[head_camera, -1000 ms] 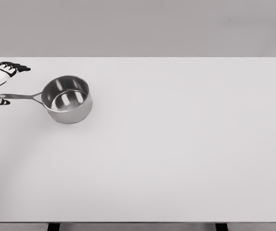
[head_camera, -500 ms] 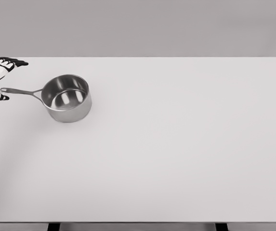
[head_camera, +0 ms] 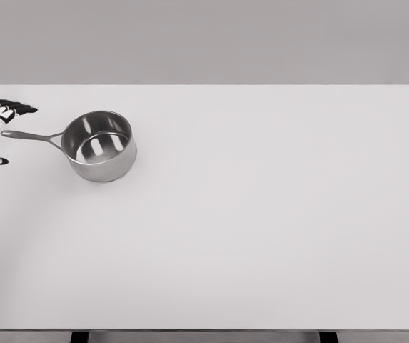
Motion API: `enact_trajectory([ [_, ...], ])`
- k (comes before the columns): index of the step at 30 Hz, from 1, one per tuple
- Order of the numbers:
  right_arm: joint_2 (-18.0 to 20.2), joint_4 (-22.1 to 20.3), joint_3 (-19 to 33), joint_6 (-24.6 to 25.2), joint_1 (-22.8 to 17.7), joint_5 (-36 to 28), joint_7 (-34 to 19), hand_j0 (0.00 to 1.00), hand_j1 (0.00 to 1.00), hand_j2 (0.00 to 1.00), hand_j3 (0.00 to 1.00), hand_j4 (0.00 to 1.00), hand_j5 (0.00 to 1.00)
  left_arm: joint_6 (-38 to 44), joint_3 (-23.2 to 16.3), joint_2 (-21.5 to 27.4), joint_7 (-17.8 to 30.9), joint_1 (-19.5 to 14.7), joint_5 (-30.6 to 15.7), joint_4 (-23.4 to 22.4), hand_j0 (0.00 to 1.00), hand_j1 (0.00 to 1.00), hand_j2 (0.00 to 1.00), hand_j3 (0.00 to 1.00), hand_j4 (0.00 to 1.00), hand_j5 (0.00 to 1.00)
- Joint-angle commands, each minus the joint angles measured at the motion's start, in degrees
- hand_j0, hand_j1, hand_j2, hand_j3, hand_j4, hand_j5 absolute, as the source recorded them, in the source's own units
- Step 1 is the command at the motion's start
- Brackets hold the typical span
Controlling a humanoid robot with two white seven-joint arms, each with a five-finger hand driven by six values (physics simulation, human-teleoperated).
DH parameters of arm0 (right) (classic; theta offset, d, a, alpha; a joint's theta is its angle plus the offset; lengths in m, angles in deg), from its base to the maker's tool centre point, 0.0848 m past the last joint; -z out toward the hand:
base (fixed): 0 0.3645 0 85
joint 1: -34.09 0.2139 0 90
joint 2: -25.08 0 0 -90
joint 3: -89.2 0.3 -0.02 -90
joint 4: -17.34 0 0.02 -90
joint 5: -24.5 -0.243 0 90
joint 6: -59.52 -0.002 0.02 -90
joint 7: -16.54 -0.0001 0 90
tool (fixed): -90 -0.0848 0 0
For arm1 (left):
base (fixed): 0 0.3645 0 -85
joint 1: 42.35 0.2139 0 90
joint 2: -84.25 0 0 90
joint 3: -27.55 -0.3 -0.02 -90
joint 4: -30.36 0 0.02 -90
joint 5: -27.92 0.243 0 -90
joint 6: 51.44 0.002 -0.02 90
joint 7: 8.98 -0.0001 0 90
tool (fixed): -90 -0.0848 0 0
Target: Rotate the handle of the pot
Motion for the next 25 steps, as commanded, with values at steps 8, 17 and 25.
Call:
enact_trajectory([
  [8, 0.0, 0.0, 0.0, 0.0, 0.0, 0.0, 0.0, 1.00, 1.00, 1.00, 1.00, 1.00, 1.00, 0.1, 12.6, 0.3, -0.1, 7.7, -9.1, 19.4, 1.00, 1.00, 1.00, 1.00, 1.00, 1.00],
  [17, 0.0, 0.0, 0.0, 0.0, 0.0, 0.0, 0.0, 1.00, 1.00, 1.00, 1.00, 1.00, 1.00, 0.1, 12.0, 0.4, 0.5, 15.1, -12.0, 29.0, 1.00, 1.00, 1.00, 1.00, 1.00, 1.00],
  [25, 0.0, 0.0, 0.0, 0.0, 0.0, 0.0, 0.0, 1.00, 1.00, 1.00, 1.00, 1.00, 1.00, 0.1, 12.1, 0.4, 0.5, 15.1, -11.9, 29.1, 1.00, 1.00, 1.00, 1.00, 1.00, 1.00],
])
